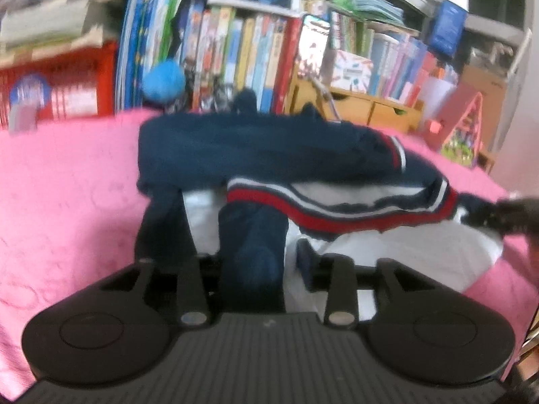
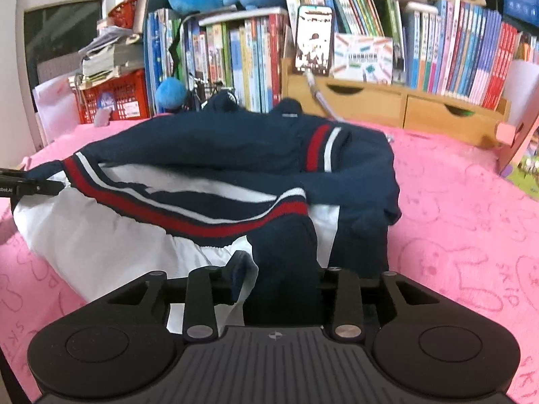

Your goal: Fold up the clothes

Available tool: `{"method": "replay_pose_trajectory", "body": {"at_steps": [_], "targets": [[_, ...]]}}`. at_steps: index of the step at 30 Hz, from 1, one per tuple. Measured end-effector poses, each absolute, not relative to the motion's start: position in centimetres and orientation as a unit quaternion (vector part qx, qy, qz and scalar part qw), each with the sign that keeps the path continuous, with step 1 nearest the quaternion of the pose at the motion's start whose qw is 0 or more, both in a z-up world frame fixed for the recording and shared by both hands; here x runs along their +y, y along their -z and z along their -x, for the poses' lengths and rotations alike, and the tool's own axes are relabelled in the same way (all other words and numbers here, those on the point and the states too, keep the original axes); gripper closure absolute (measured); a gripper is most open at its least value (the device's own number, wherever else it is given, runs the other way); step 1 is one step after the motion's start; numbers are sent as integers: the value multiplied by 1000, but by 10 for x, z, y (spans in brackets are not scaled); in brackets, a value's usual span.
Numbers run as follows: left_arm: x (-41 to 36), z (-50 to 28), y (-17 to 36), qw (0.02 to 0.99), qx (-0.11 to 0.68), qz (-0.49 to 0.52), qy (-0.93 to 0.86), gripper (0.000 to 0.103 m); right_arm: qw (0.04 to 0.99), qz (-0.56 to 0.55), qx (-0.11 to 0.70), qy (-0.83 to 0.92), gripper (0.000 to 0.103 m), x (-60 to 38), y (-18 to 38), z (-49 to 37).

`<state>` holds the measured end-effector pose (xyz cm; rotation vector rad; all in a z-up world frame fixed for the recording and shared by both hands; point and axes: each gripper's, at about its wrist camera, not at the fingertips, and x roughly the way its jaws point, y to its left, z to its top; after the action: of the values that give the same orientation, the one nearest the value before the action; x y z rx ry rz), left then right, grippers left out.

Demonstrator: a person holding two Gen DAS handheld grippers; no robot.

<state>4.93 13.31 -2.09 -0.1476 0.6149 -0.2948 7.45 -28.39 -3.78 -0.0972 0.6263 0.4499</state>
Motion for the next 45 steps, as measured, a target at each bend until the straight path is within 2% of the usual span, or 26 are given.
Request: {"method": "replay_pose_trajectory", "body": {"at_steps": [1, 3, 4, 5, 6, 7, 8, 9, 12, 19, 24, 29, 36, 43, 45], "targets": [[137, -53, 24, 936, 308, 85, 147, 58, 924, 46, 309, -221, 65, -284, 39, -76], [141, -58, 29, 933, 308, 106, 151, 57, 921, 41, 316, -224, 54, -285, 42, -81], [143, -59, 30, 933, 307, 114, 151, 60, 919, 39, 319, -229, 49, -284, 44, -84], [142, -58, 30, 933, 307, 115, 148, 72, 917, 38, 322, -233, 39, -283, 46, -86], [141, -57, 29, 934, 306, 114, 146, 75, 915, 36, 325, -237, 37, -283, 47, -89], [138, -53, 26, 937, 300, 104, 145, 81, 915, 39, 326, -236, 40, -281, 46, -89], [134, -47, 21, 941, 291, 90, 145, 86, 915, 43, 325, -234, 63, -279, 46, -89], [131, -41, 16, 945, 283, 77, 145, 87, 919, 44, 314, -233, 82, -278, 38, -85], [127, -27, -6, 954, 250, 59, 153, 89, 930, 48, 282, -232, 92, -276, 16, -74], [128, -61, -81, 978, 148, 11, 150, 89, 957, 59, 184, -218, 92, -272, -49, -74], [114, -147, -79, 980, 161, -9, 115, 89, 969, 70, 144, -187, 92, -259, -77, -145], [113, -215, -36, 974, 210, -16, 89, 89, 964, 117, 180, -157, 92, -233, -50, -225], [122, -252, 14, 963, 258, -14, 82, 87, 953, 120, 244, -135, 91, -219, 16, -283], [131, -267, 37, 947, 311, 5, 81, 67, 949, 124, 260, -129, 87, -221, 44, -294], [133, -270, 39, 944, 321, 11, 81, 65, 948, 123, 263, -128, 86, -221, 49, -295]]}}
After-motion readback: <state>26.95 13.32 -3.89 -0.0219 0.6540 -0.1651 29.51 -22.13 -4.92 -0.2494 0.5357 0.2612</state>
